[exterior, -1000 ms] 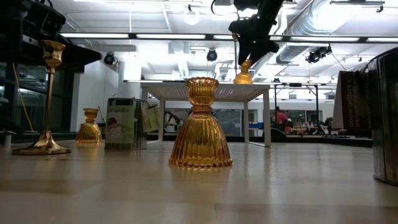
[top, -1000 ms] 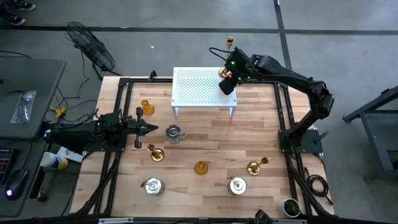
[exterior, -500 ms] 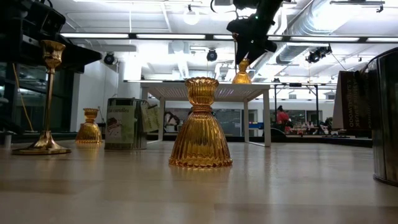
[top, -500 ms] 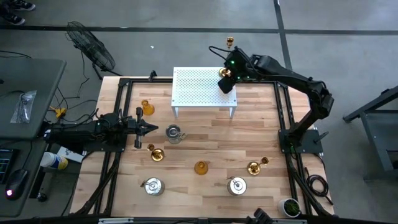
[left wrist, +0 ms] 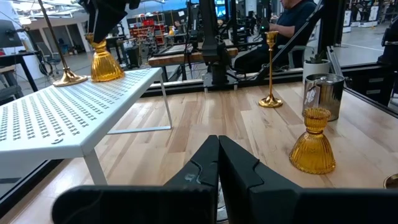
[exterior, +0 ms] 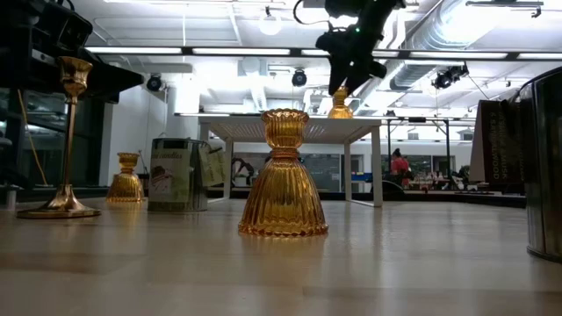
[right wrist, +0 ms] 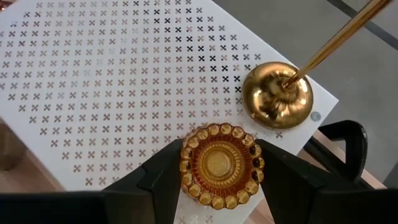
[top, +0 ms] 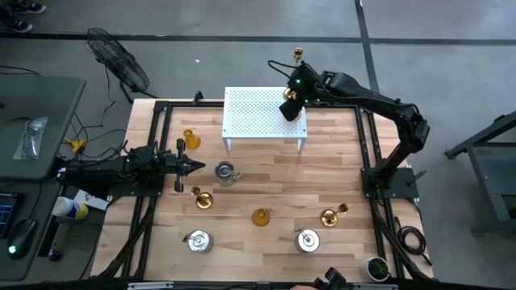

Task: Pick & Place candle stick holders
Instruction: Put the right brown glass candle holder on the shelf, then put the right gold candle holder on the shelf aligned with the other gold candle holder

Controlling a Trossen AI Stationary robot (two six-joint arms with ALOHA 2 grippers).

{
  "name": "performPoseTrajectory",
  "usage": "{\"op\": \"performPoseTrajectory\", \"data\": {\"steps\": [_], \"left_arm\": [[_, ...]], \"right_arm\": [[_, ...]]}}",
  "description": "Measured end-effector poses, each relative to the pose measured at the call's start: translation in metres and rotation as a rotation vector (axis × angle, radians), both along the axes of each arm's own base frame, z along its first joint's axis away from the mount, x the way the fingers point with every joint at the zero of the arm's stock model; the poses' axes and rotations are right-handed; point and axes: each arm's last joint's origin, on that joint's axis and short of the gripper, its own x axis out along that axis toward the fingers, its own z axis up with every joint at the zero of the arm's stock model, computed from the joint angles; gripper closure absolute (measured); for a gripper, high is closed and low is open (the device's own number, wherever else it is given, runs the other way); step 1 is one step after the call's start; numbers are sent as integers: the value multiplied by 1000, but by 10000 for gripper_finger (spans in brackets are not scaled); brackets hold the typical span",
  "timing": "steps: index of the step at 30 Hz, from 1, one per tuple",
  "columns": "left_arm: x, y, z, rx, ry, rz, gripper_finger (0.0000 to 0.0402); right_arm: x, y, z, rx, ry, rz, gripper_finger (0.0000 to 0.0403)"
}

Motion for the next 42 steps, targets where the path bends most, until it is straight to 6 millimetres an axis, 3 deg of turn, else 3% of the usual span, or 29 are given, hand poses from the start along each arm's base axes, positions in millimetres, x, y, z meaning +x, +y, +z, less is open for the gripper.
{"op": "performPoseTrajectory", "data": {"steps": [7, 18, 28, 42], "left_arm": [[0, 0, 0, 0, 0, 0, 402], [0, 0, 0, 0, 0, 0, 402], [0, 0, 0, 0, 0, 0, 402], [0, 0, 0, 0, 0, 0, 402]], "right_arm": [[1, -2, 1, -18, -7, 5, 216], [1, -3, 1, -24, -15, 7, 152], [-9, 4, 14, -11, -47, 27, 147], [-53, 38, 40, 81, 23, 158, 147]]}}
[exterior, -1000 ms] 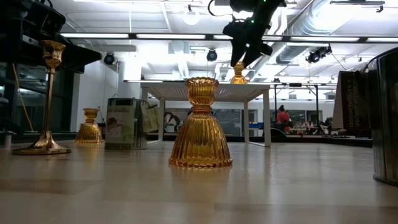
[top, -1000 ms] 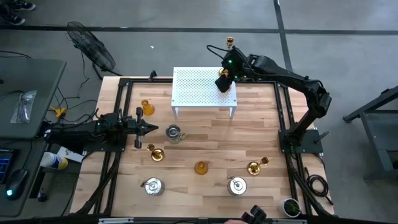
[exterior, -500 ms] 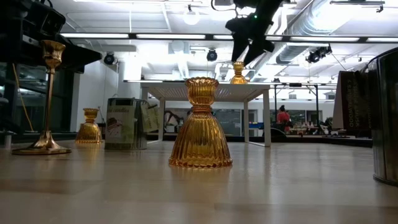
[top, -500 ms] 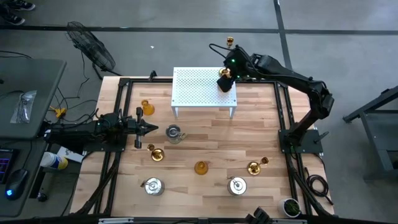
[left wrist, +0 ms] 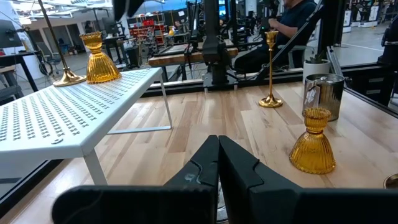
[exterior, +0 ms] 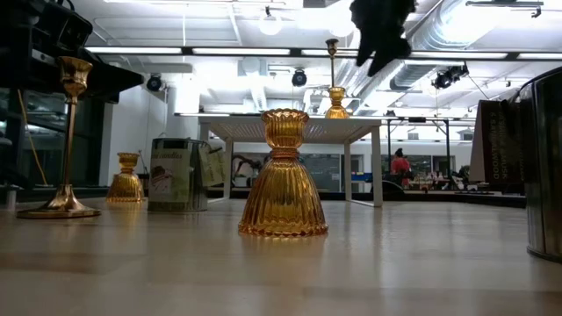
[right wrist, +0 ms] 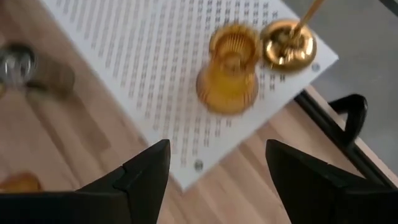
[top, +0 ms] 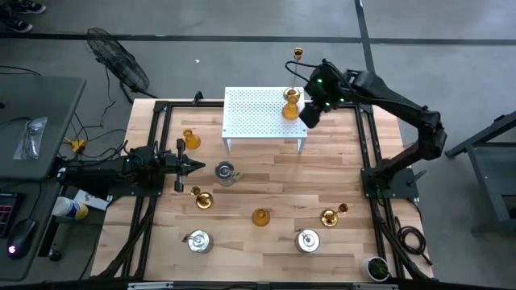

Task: Pick & Place candle stick holders
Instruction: Put the right gold candle holder on the shelf aligned with the other gold candle holder

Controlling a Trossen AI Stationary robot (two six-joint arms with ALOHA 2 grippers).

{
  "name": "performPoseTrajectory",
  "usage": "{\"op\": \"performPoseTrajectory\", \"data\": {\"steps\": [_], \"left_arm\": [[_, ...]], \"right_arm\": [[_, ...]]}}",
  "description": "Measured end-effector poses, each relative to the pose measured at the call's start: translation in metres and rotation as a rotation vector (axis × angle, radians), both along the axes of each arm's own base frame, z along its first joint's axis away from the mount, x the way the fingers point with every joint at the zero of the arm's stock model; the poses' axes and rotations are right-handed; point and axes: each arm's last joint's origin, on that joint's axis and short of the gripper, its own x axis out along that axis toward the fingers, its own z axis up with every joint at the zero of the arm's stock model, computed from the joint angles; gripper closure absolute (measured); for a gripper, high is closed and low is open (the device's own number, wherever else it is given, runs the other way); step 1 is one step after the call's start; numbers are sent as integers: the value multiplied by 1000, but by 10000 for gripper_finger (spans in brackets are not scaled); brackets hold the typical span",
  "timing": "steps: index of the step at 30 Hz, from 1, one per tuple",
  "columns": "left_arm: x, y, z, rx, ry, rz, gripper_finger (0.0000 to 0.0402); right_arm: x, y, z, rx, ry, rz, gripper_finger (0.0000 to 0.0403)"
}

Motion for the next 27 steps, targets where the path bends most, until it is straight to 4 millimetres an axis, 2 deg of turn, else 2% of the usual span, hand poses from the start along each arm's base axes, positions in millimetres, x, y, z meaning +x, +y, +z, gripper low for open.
{"op": "performPoseTrajectory", "data": {"steps": [5, 9, 18, 27], "left_arm": [[0, 0, 0, 0, 0, 0, 402], [0, 0, 0, 0, 0, 0, 402], [0, 0, 0, 0, 0, 0, 402], [0, 0, 0, 0, 0, -1, 402]], "right_arm": [[-25, 23, 1, -15, 34, 81, 147], [-50, 43, -7, -35, 40, 123, 147], [-104, 90, -32, -46, 17, 246, 147], [-142, 123, -62, -16, -24, 371, 147]]}}
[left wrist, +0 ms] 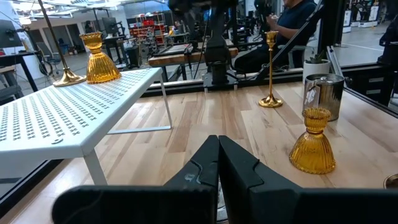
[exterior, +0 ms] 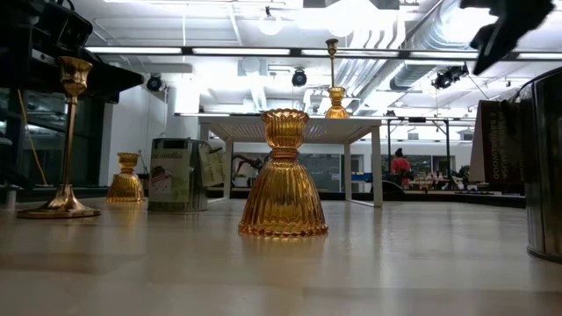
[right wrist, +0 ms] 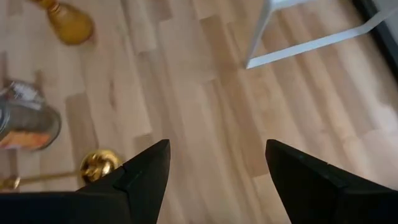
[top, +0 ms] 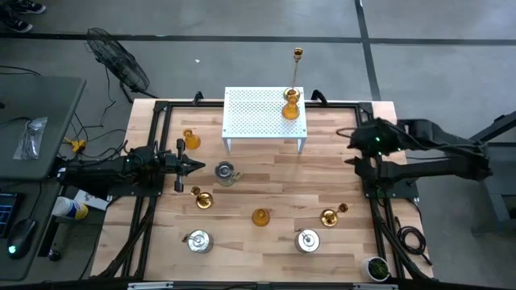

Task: Pick & Place candle stick holders
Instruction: Put the right gold candle holder on the shelf aligned with the other gold candle holder

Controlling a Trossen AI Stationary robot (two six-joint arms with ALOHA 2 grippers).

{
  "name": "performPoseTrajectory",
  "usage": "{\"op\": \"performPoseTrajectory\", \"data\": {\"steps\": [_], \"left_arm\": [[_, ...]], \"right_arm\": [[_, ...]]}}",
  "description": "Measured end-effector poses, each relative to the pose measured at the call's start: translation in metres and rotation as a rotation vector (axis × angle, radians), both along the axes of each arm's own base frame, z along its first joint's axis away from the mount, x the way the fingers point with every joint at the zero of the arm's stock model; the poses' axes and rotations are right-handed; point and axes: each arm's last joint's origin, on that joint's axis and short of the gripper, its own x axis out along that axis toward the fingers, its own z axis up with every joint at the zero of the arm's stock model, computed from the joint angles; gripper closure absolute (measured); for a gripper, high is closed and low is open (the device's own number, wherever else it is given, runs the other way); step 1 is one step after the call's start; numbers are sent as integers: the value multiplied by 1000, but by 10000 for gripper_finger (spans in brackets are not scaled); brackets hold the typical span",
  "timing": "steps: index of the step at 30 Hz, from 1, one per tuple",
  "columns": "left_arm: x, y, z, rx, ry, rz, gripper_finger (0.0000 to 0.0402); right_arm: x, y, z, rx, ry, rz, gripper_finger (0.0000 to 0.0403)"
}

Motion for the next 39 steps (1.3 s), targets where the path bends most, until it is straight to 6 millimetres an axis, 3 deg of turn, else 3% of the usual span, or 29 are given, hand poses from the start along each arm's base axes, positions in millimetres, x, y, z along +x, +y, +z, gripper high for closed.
{"op": "performPoseTrajectory", "data": {"steps": [9, 18, 22, 30, 39], "left_arm": [[0, 0, 0, 0, 0, 0, 402], [0, 0, 0, 0, 0, 0, 402], [0, 0, 0, 0, 0, -1, 402], [0, 0, 0, 0, 0, 0, 402], [0, 0, 0, 0, 0, 0, 402]], "right_arm": [[-17, 22, -27, 186, 95, 76, 147], [-15, 50, -66, 384, 244, 238, 147], [-7, 62, -79, 435, 201, 297, 147], [4, 76, -78, 369, 17, 348, 147], [15, 96, -82, 298, 0, 440, 147]]}}
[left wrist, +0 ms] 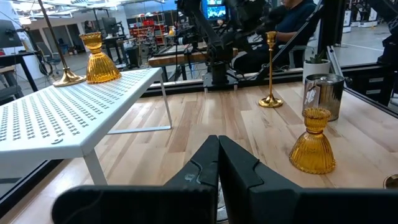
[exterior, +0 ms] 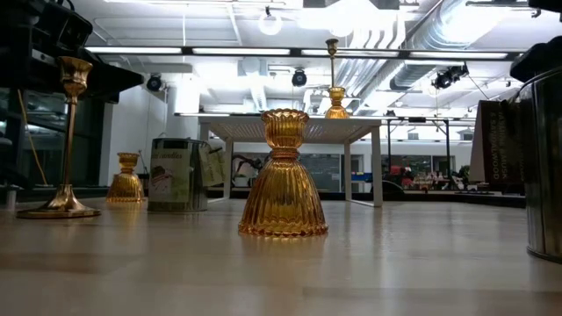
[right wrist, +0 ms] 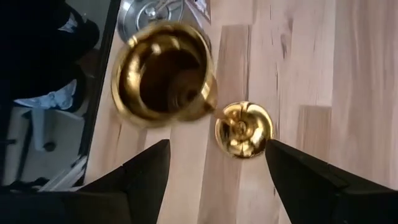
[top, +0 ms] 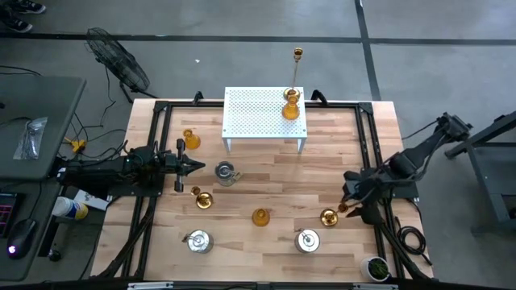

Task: Pick & Place candle stick holders
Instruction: Put the right gold candle holder on the shelf aligned with the other gold candle holder

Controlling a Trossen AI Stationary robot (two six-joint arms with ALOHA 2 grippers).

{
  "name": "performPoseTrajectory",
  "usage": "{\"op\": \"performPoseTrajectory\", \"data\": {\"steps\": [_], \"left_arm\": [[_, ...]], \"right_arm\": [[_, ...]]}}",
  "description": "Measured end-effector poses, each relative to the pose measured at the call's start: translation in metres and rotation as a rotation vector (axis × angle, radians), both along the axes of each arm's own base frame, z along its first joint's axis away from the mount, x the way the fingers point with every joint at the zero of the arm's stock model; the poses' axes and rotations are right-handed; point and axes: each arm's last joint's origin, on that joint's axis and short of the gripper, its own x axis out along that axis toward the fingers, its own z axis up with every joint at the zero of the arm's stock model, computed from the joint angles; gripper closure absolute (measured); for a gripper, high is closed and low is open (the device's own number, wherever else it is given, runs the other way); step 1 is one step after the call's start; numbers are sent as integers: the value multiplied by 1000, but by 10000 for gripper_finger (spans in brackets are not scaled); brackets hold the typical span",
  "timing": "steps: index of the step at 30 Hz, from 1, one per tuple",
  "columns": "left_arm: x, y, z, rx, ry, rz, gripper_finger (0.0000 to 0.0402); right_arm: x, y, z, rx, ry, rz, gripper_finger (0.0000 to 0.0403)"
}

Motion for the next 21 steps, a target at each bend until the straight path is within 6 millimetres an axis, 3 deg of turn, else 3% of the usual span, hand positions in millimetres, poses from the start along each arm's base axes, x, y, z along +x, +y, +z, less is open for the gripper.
{"op": "performPoseTrajectory", "data": {"steps": [10, 21], "left_arm": [[0, 0, 0, 0, 0, 0, 401], [0, 0, 0, 0, 0, 0, 402]], "right_arm": [[16, 16, -6, -57, -61, -25, 155], [18, 19, -6, -47, -77, -29, 256]]}}
